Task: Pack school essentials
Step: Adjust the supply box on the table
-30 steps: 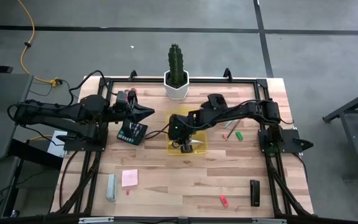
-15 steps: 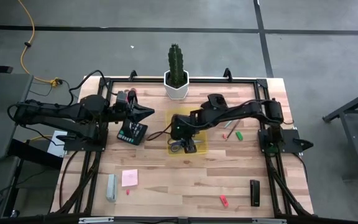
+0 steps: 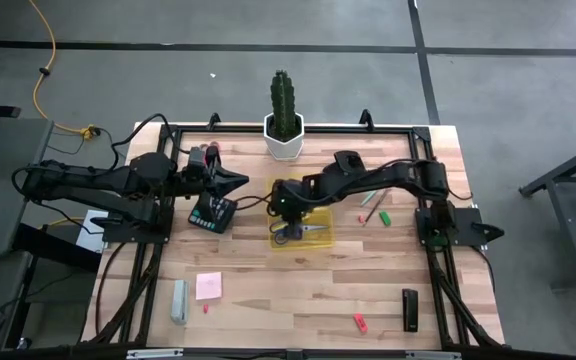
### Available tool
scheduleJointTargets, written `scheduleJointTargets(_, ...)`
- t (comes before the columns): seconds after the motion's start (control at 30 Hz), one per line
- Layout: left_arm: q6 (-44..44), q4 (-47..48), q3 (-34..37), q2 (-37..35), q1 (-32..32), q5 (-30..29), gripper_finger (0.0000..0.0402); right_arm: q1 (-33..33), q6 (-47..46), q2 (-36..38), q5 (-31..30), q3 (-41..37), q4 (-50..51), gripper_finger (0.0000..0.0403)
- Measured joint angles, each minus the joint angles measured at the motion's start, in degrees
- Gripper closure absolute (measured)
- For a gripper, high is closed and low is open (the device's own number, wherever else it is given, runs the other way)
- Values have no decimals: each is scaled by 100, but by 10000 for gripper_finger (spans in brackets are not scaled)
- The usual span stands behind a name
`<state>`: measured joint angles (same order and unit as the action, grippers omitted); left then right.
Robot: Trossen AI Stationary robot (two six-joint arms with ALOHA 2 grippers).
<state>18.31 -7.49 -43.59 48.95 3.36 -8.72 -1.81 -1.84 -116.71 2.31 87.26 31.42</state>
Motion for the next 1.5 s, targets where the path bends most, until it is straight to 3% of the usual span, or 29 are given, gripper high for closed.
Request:
scheduleJointTargets(0.17, 4, -1, 0, 1, 0, -34, 401, 67, -623, -185, -449, -2, -277, 392)
scheduleJointTargets(0.37, -2, 32, 0, 0, 0, -40, 401, 188, -719, -180, -968, -2, -368, 399)
scheduleJointTargets(0.7, -48, 61, 0, 0, 0, -96, 401, 300, -868, -380, -1000, -2, -382, 402)
scheduleJointTargets(1.23, -50, 352, 0, 2, 0, -95, 401, 298, -22, -382, 324, -2, -280, 403)
scheduleJointTargets(1.5, -48, 352, 0, 2, 0, -93, 401, 57, -159, -382, 294, -2, -267, 403)
